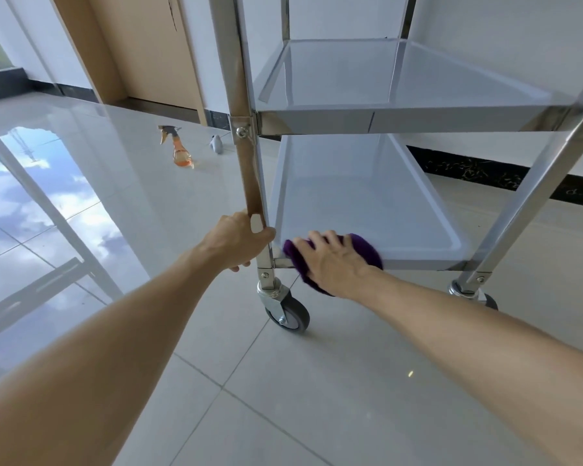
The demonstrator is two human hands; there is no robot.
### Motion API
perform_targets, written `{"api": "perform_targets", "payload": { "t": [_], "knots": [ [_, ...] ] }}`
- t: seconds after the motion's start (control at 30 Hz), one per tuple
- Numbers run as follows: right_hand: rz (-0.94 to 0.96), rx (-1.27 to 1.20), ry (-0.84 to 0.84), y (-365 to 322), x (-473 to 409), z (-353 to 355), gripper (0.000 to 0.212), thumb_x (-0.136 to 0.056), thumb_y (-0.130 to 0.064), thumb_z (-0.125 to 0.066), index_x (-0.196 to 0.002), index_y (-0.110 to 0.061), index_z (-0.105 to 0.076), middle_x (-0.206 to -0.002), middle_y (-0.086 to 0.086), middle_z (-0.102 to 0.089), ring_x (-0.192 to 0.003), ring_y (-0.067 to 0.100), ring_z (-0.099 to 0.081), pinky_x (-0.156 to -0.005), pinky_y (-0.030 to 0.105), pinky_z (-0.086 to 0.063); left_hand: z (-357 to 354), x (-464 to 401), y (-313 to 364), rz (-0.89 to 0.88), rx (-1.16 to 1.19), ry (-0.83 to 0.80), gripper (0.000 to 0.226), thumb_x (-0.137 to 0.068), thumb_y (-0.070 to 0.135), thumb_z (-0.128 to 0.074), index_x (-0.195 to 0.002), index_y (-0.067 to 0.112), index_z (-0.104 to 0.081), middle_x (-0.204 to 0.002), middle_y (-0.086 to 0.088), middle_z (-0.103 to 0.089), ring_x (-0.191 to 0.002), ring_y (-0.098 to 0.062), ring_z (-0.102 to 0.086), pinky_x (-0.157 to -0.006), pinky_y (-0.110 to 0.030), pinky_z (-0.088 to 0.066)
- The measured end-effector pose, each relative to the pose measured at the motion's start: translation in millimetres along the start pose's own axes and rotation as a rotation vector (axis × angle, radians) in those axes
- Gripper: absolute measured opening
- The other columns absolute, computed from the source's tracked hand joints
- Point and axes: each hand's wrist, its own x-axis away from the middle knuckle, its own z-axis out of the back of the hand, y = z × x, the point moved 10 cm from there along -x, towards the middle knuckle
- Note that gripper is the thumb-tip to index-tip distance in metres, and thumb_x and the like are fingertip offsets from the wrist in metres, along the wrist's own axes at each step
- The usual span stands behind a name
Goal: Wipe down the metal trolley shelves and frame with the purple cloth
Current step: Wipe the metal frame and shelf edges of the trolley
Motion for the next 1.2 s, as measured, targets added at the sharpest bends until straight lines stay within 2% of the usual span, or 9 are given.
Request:
{"api": "perform_targets", "payload": {
  "t": [0.13,0.2,0.33,0.6,0.73,0.83,0.93,1.07,1.2],
  "knots": [
    [0.066,-0.023,-0.022,-19,-10,2,0.049,-0.099,-0.022,-0.045,-0.143,-0.021,-0.023,-0.133,0.013,-0.042,-0.119,0.039,-0.044,-0.100,0.061,-0.038,3,-1,-2,0.019,-0.131,0.001,0.028,-0.093,0.053,-0.052,-0.092,0.026,-0.051,-0.080,-0.002,-0.068,-0.063,-0.018,-0.071,-0.048,-0.028,-0.058],
    [0.076,-0.047,-0.002,-4,-2,4,0.047,-0.100,-0.026,-0.042,-0.143,-0.024,-0.026,-0.133,0.009,-0.044,-0.118,0.036,-0.045,-0.099,0.056,-0.040,2,-2,-5,0.057,-0.217,-0.032,0.038,-0.093,0.059,-0.048,-0.084,0.023,-0.055,-0.080,0.001,-0.071,-0.061,-0.018,-0.071,-0.051,-0.030,-0.059],
    [0.019,-0.064,-0.034,59,29,-5,0.048,-0.101,-0.034,-0.038,-0.146,-0.028,-0.025,-0.134,0.004,-0.043,-0.119,0.032,-0.045,-0.102,0.048,-0.039,2,-1,-7,0.142,-0.278,-0.086,0.057,-0.092,0.065,-0.043,-0.092,0.012,-0.066,-0.081,0.001,-0.073,-0.057,-0.020,-0.072,-0.056,-0.035,-0.062],
    [-0.168,-0.023,-0.172,164,91,-20,0.056,-0.100,-0.025,-0.047,-0.147,-0.031,-0.017,-0.136,0.005,-0.035,-0.120,0.032,-0.042,-0.104,0.050,-0.038,17,10,8,0.169,-0.546,-0.079,0.062,-0.090,0.074,-0.035,-0.093,0.018,-0.063,-0.078,0.003,-0.071,-0.053,-0.018,-0.071,-0.070,-0.035,-0.062],
    [-0.157,-0.196,-0.122,172,101,4,0.044,-0.100,-0.029,-0.045,-0.141,-0.036,-0.031,-0.131,-0.001,-0.043,-0.117,0.025,-0.044,-0.098,0.044,-0.043,21,11,20,0.121,-0.699,-0.123,0.055,-0.092,0.068,-0.040,-0.083,0.019,-0.064,-0.070,0.004,-0.071,-0.046,-0.012,-0.069,-0.056,-0.025,-0.058],
    [-0.091,-0.398,-0.040,164,110,36,0.048,-0.097,-0.028,-0.055,-0.139,-0.041,-0.036,-0.128,-0.009,-0.045,-0.117,0.019,-0.046,-0.095,0.040,-0.046,24,13,39,0.059,-0.772,-0.172,0.053,-0.093,0.062,-0.046,-0.074,0.018,-0.068,-0.063,0.006,-0.071,-0.045,-0.010,-0.068,-0.044,-0.020,-0.050],
    [-0.020,-0.495,0.064,163,124,80,0.051,-0.094,-0.026,-0.061,-0.137,-0.043,-0.039,-0.127,-0.015,-0.046,-0.118,0.011,-0.047,-0.097,0.035,-0.046,22,16,80,-0.042,-0.629,-0.232,0.047,-0.094,0.058,-0.051,-0.078,0.016,-0.068,-0.070,0.005,-0.073,-0.052,-0.013,-0.071,-0.049,-0.027,-0.058],
    [-0.025,-0.594,0.251,187,159,146,0.057,-0.089,-0.022,-0.066,-0.135,-0.047,-0.042,-0.125,-0.025,-0.048,-0.117,0.000,-0.050,-0.093,0.016,-0.044,21,33,168,-0.233,-0.307,-0.347,0.035,-0.093,0.053,-0.056,-0.092,0.021,-0.069,-0.081,0.009,-0.075,-0.067,-0.011,-0.074,-0.057,-0.029,-0.061],
    [-0.112,-0.628,0.391,226,198,190,0.065,-0.085,-0.020,-0.072,-0.134,-0.051,-0.042,-0.125,-0.030,-0.052,-0.116,-0.004,-0.051,-0.091,0.004,-0.040,43,55,274,-0.539,0.069,-0.221,0.021,-0.095,0.041,-0.059,-0.099,0.023,-0.068,-0.081,0.010,-0.076,-0.070,-0.009,-0.074,-0.061,-0.028,-0.061]
  ]
}}
